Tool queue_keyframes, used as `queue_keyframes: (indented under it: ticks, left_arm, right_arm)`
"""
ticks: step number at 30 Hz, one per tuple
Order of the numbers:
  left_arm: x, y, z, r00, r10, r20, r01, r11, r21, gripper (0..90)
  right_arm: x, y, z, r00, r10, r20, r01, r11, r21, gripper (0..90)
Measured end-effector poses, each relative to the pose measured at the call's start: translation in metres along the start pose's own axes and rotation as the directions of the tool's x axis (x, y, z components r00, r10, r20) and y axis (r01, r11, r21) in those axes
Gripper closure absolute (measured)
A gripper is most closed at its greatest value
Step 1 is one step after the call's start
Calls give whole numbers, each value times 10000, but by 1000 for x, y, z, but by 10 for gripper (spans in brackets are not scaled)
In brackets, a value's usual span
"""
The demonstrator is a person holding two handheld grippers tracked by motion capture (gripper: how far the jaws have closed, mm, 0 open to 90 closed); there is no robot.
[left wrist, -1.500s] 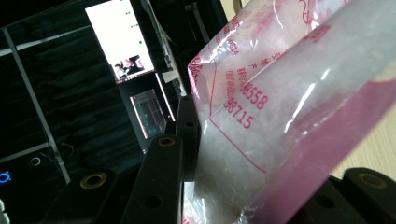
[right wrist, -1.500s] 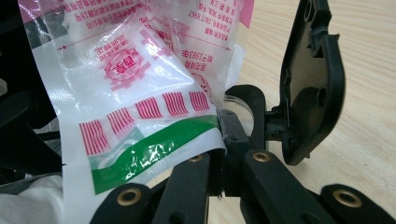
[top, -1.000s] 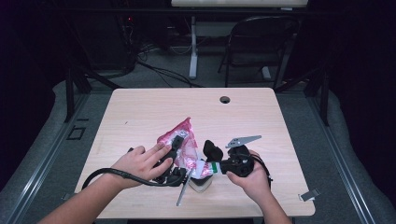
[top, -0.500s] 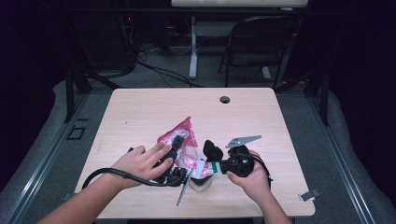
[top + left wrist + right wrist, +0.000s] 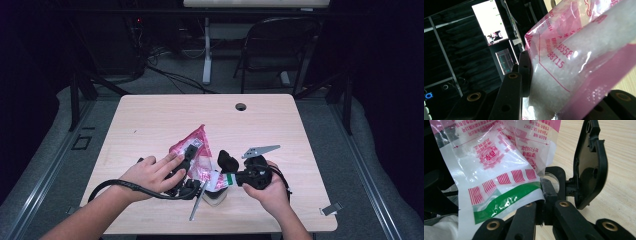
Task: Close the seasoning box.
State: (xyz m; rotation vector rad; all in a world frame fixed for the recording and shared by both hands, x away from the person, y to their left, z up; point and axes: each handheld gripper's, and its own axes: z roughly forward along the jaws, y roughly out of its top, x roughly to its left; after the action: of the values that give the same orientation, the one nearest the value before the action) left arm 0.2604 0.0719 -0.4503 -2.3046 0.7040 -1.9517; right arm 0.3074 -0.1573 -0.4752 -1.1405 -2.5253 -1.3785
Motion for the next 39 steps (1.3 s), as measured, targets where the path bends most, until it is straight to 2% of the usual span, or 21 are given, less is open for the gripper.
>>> queue_keyframes:
  ticks: [5, 14, 21, 26, 29, 31, 37, 39]
  left_arm:
    - [2, 1, -1, 9998, 172, -21, -172, 9998, 77, 764]
    - [1, 2, -1, 10000, 57, -64, -57, 10000, -35, 762]
    - [3, 4, -2, 9997, 263, -8, -263, 9996, 47, 760]
    - [3, 4, -3, 9997, 235, -25, -235, 9997, 48, 757]
    - [3, 5, -3, 9995, 242, -178, -244, 9997, -75, 758]
    - [1, 5, -3, 9998, 135, -126, -136, 9999, -84, 758]
    - [2, 6, -3, 9996, 220, -174, -221, 9997, -104, 757]
    - [2, 6, -3, 9998, 210, -76, -211, 9997, -115, 757]
  right_arm:
    - [0, 0, 0, 10000, 13, 8, -13, 10000, -19, 900]
    - [-1, 0, 1, 10000, 13, 23, -13, 10000, 15, 900]
    - [-1, 0, 1, 10000, 23, 35, -24, 10000, 44, 900]
    - [-1, 0, 1, 10000, 32, 39, -32, 10000, 44, 900]
    - [-1, -1, 2, 10000, 34, 83, -34, 10000, 61, 900]
    - [-1, -1, 2, 10000, 64, 49, -65, 10000, 38, 900]
    - [-1, -1, 3, 9999, 40, 102, -41, 9999, 92, 900]
    - [-1, -1, 3, 9999, 31, 100, -32, 9999, 105, 900]
